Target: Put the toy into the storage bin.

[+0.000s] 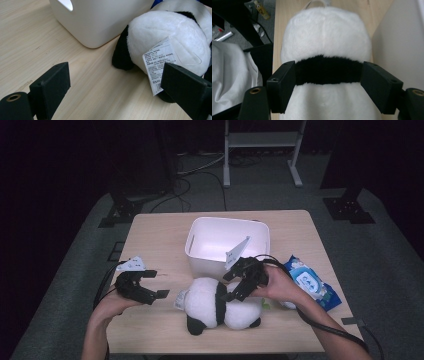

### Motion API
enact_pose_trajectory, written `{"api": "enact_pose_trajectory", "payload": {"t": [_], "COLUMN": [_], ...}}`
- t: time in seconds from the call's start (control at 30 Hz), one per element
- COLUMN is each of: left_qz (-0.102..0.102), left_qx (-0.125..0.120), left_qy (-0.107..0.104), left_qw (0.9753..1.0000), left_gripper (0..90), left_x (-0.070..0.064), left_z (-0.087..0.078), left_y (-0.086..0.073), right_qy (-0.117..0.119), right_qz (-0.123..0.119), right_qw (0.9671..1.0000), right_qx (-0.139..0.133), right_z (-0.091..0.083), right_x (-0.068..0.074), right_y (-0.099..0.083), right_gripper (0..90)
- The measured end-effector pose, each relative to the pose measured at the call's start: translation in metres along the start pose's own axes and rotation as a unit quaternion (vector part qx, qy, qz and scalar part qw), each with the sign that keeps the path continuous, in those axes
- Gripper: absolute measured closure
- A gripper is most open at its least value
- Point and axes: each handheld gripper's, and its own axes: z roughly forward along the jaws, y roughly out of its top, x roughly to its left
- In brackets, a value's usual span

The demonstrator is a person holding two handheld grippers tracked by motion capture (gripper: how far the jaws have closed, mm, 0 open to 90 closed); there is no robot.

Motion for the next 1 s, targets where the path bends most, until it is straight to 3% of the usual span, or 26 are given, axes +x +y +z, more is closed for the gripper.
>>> {"api": "enact_pose_trajectory", "payload": {"t": [0.33,0.73,1.0], "left_qz": [0.0,-0.002,-0.004], "left_qx": [0.001,0.0,0.0], "left_qy": [-0.001,-0.002,-0.002], "left_qw": [1.0,1.0,1.0], "left_gripper": [7.7,7.7,7.7], "left_x": [0.0,0.001,0.002], "left_z": [0.001,0.001,0.001], "left_y": [0.0,-0.001,-0.002], "right_qy": [-0.001,-0.019,-0.016], "right_qz": [-0.002,-0.016,-0.008], "right_qw": [0.9996,0.9982,0.9979], "right_qx": [0.028,0.055,0.063], "right_z": [0.028,0.043,0.052], "right_x": [0.004,0.007,0.004], "right_y": [-0.009,-0.006,-0.006], "right_gripper": [22.6,16.7,11.7]}}
